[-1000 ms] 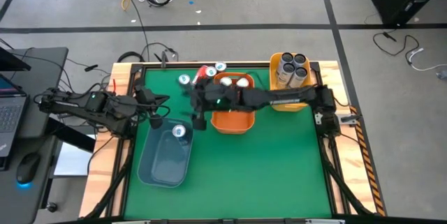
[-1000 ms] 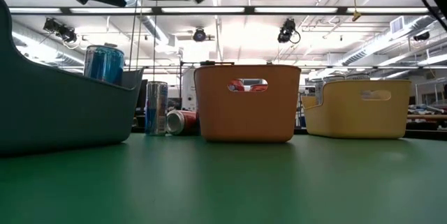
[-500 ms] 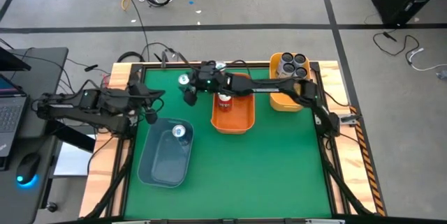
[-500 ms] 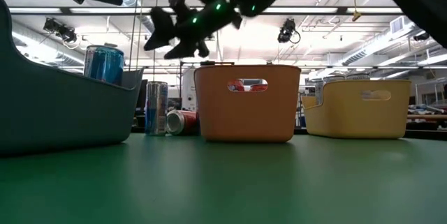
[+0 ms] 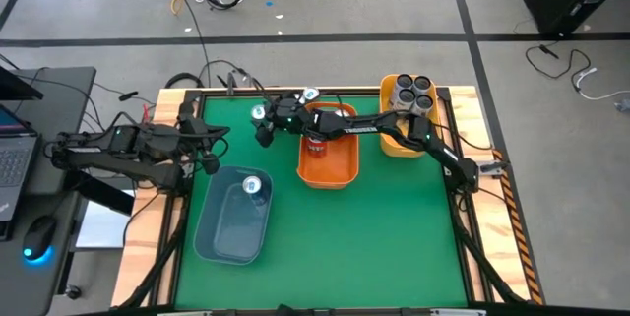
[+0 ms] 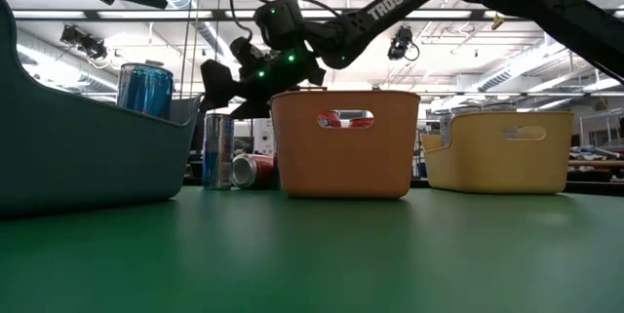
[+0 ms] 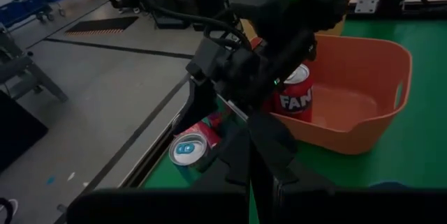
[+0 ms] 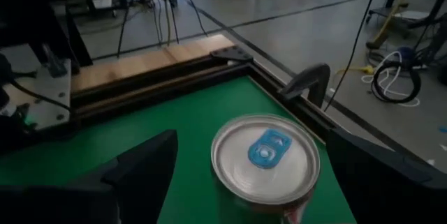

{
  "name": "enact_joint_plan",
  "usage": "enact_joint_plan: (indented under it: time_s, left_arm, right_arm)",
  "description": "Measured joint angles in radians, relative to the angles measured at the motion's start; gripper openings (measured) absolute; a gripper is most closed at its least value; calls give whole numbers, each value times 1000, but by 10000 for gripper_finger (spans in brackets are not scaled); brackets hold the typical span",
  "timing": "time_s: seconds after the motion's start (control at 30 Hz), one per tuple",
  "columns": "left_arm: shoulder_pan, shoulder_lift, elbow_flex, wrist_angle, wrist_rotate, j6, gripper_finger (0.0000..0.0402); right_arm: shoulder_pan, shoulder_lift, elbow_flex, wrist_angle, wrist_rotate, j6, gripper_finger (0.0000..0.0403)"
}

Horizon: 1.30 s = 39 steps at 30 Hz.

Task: Sort soda cans
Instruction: Put the blue soda can into the blue bin

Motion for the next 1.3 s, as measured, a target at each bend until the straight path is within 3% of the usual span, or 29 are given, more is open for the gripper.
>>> enact_joint_plan:
  time_s: [0.17, 0.53, 0.73, 1.0, 1.3]
  left_arm:
    - [0, 0, 0, -1, 0, -1, 5]
    - [0, 0, 0, -2, 0, -2, 5]
    - [0, -1, 0, -5, 0, -2, 5]
    - [0, -1, 0, -8, 0, -1, 5]
    - [0, -1, 0, -12, 0, -1, 5]
  right_arm:
    - [-4, 1, 0, 3, -5, -3, 348]
    - [-16, 1, 1, -35, -34, -12, 296]
    - [-13, 0, 1, -25, -26, -34, 306]
    - [-12, -11, 131, -257, -25, -75, 329]
    - [-15, 2, 136, -311, -50, -98, 324]
